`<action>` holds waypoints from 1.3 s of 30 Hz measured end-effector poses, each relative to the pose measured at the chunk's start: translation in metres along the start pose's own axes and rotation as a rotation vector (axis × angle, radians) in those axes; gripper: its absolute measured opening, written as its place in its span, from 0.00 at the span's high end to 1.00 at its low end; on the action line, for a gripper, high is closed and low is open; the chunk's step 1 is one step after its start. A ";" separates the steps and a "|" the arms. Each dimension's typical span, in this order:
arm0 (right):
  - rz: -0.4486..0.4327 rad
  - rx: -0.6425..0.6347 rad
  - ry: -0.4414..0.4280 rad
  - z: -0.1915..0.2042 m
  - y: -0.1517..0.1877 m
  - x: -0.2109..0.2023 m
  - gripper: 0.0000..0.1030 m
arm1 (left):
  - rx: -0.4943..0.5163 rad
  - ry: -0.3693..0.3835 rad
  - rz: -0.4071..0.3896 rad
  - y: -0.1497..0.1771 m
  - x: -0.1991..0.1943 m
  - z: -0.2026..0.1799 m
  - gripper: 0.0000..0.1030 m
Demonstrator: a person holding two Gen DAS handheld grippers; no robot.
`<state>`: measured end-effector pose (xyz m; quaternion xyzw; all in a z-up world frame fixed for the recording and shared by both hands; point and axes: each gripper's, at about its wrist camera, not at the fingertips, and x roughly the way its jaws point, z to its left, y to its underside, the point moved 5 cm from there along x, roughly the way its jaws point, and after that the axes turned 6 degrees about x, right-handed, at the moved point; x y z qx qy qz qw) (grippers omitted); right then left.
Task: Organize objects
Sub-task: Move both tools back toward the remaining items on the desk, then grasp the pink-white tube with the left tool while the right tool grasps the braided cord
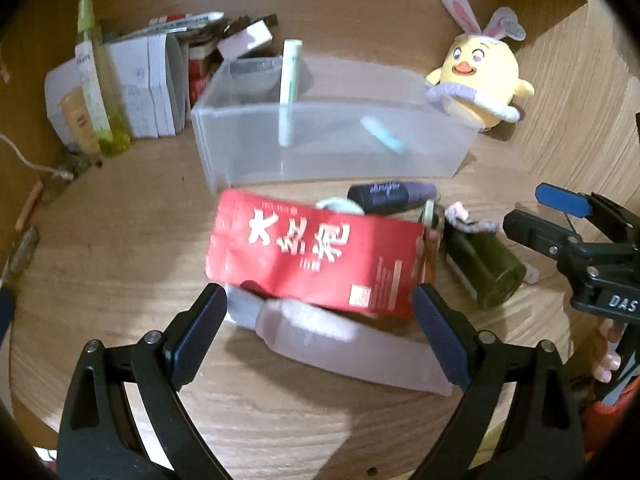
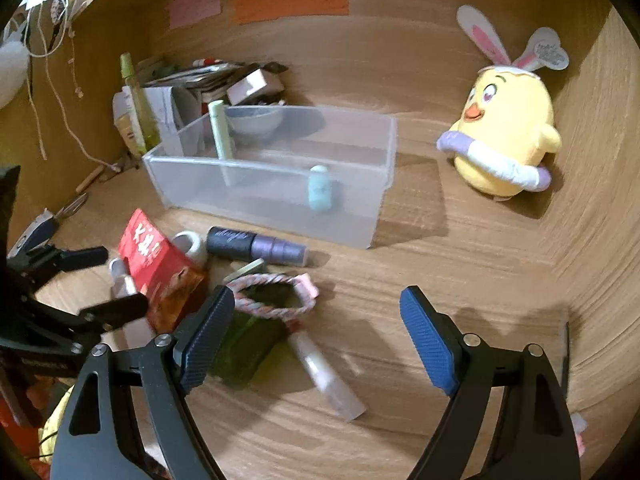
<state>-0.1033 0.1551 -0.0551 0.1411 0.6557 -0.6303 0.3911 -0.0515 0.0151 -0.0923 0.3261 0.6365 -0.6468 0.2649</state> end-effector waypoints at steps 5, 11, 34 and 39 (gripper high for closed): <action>0.013 -0.012 -0.028 0.013 0.005 0.004 0.20 | -0.019 -0.051 0.008 0.011 0.004 0.009 0.07; 0.049 -0.019 -0.043 0.020 0.015 0.014 0.20 | -0.058 -0.035 0.034 0.022 0.002 0.029 0.07; 0.104 0.086 -0.100 -0.002 0.009 0.030 0.21 | -0.150 0.012 0.038 0.018 -0.001 0.053 0.22; 0.093 0.119 -0.106 -0.011 0.007 0.027 0.24 | -0.130 0.004 0.027 0.016 0.001 0.049 0.44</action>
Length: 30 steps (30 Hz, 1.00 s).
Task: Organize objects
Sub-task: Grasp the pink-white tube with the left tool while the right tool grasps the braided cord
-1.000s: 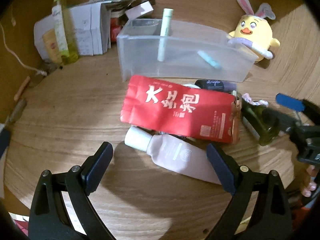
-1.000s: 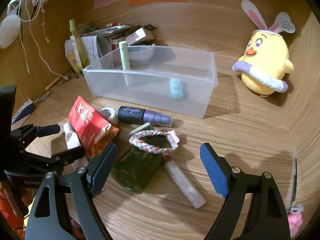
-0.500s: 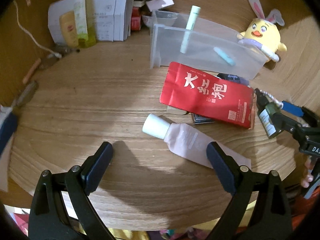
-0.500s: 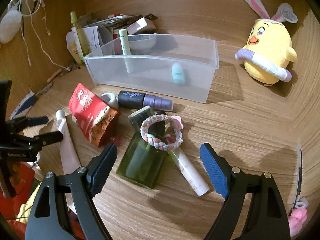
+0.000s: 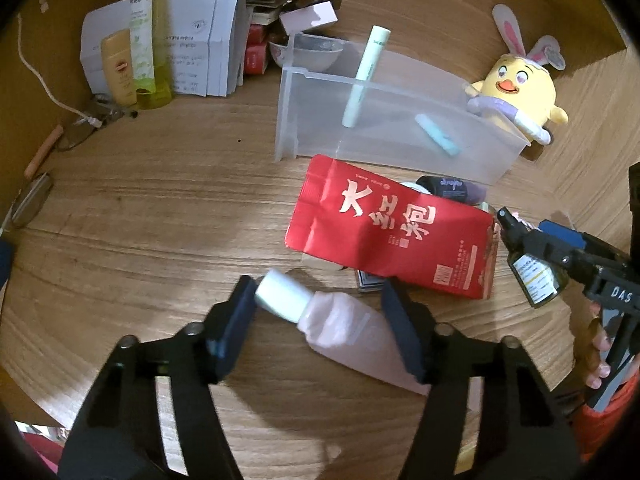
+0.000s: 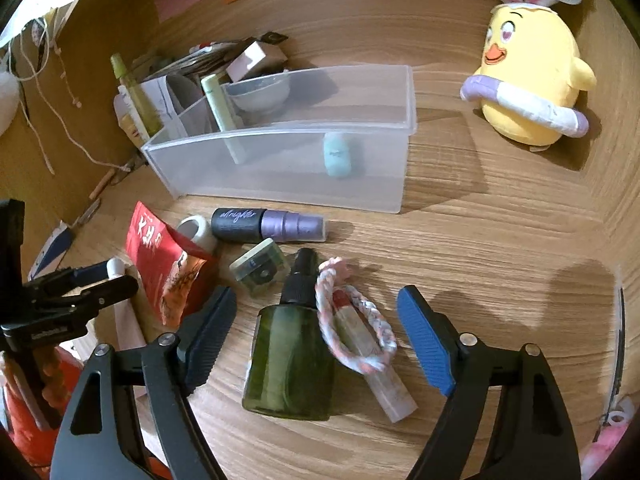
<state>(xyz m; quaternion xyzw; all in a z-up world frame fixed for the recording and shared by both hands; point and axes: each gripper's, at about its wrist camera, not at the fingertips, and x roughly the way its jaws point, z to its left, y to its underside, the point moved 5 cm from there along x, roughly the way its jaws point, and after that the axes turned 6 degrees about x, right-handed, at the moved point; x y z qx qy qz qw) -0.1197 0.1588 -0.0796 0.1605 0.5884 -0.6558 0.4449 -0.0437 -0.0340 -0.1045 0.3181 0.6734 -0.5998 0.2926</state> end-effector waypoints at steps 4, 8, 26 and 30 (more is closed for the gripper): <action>-0.026 0.011 0.027 -0.011 -0.002 -0.009 0.27 | -0.008 0.009 -0.008 -0.001 0.000 0.003 0.57; -0.038 0.016 0.051 -0.021 -0.006 -0.013 0.29 | -0.009 0.012 -0.014 -0.003 0.000 0.007 0.70; -0.013 -0.057 0.169 -0.038 -0.019 0.004 0.40 | 0.036 -0.036 -0.001 0.005 -0.002 0.006 0.57; 0.020 -0.089 0.151 -0.034 -0.018 0.015 0.40 | 0.044 -0.041 -0.002 0.007 -0.003 0.006 0.57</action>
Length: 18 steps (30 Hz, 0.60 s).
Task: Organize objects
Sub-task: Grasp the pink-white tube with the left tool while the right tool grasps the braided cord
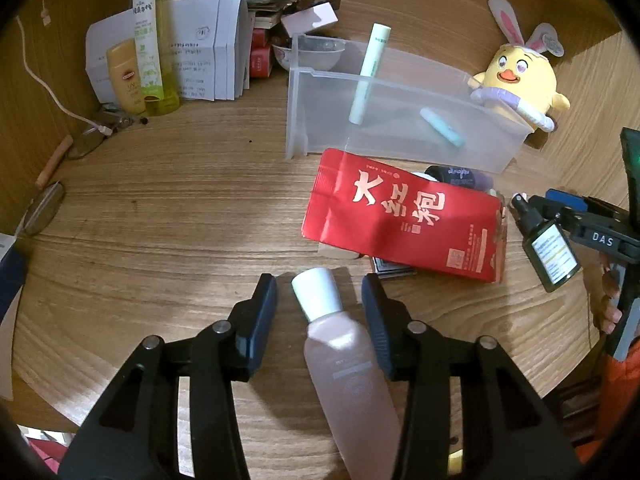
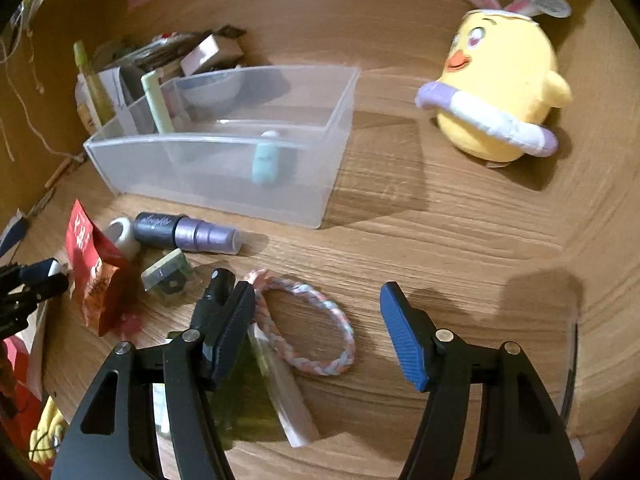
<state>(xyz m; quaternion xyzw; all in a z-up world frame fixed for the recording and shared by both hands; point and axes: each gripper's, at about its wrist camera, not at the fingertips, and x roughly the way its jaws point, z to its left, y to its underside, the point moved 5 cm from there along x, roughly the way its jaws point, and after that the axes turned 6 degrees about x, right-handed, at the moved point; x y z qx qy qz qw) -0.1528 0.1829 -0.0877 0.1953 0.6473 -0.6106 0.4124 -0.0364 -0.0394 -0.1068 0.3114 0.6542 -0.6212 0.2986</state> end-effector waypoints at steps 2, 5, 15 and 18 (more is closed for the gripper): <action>0.005 -0.022 -0.004 0.004 -0.001 0.003 0.40 | 0.006 -0.008 -0.003 0.000 0.000 0.000 0.60; 0.015 -0.044 -0.018 0.011 -0.002 0.010 0.40 | 0.028 -0.035 -0.011 0.001 0.001 -0.002 0.69; 0.060 0.006 -0.077 0.009 -0.008 0.022 0.62 | 0.012 -0.027 -0.031 0.000 -0.001 0.004 0.80; 0.055 0.005 -0.061 0.007 -0.009 0.022 0.64 | 0.000 -0.017 -0.051 -0.004 -0.008 0.006 0.80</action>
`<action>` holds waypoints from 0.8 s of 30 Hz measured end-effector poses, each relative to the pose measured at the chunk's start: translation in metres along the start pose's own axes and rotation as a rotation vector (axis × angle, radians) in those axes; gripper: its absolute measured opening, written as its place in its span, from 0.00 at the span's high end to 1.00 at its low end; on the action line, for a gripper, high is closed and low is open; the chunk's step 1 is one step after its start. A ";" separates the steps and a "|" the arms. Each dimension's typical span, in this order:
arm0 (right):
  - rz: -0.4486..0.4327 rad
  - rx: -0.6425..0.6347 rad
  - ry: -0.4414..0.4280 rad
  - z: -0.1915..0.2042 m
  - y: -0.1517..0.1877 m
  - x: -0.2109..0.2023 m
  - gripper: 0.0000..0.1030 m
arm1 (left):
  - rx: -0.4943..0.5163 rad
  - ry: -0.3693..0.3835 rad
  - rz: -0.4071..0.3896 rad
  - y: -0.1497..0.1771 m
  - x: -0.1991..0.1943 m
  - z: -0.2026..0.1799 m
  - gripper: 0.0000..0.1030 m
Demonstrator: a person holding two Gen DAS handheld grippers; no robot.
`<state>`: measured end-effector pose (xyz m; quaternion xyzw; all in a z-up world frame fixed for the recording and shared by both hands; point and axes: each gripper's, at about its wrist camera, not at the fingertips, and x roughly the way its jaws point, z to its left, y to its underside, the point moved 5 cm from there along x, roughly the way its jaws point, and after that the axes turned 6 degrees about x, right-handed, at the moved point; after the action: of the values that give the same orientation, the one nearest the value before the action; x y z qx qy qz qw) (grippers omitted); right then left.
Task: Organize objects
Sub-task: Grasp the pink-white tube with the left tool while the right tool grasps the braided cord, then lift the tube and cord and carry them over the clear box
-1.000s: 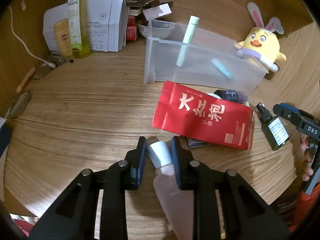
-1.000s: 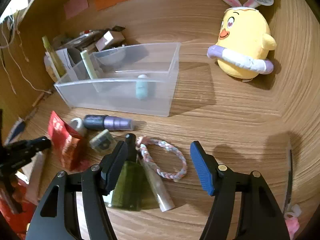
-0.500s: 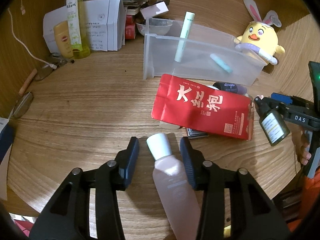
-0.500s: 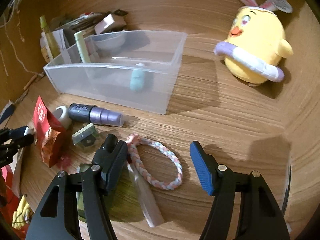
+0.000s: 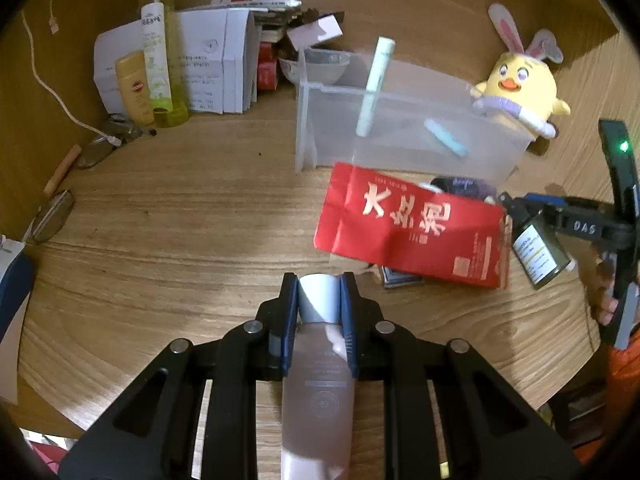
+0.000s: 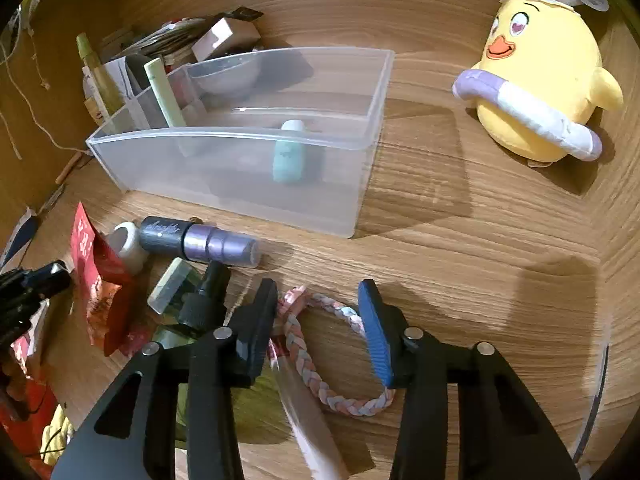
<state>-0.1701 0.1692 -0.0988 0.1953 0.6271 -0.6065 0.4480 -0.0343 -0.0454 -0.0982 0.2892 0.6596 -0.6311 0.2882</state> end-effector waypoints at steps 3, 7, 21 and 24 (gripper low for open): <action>-0.001 -0.010 0.010 0.002 0.001 0.000 0.70 | -0.007 0.010 -0.023 -0.007 -0.007 0.000 0.80; -0.013 -0.036 0.040 0.005 -0.001 0.002 0.80 | -0.016 0.022 -0.054 -0.016 -0.016 -0.001 0.80; -0.128 -0.003 0.036 0.003 -0.013 -0.031 0.86 | -0.009 0.044 -0.165 -0.056 -0.041 -0.006 0.80; -0.163 0.006 0.022 0.003 -0.019 -0.044 0.86 | -0.010 0.050 -0.187 -0.065 -0.045 -0.007 0.80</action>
<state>-0.1610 0.1762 -0.0518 0.1518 0.6439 -0.6407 0.3896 -0.0527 -0.0414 -0.0208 0.2406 0.6938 -0.6445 0.2129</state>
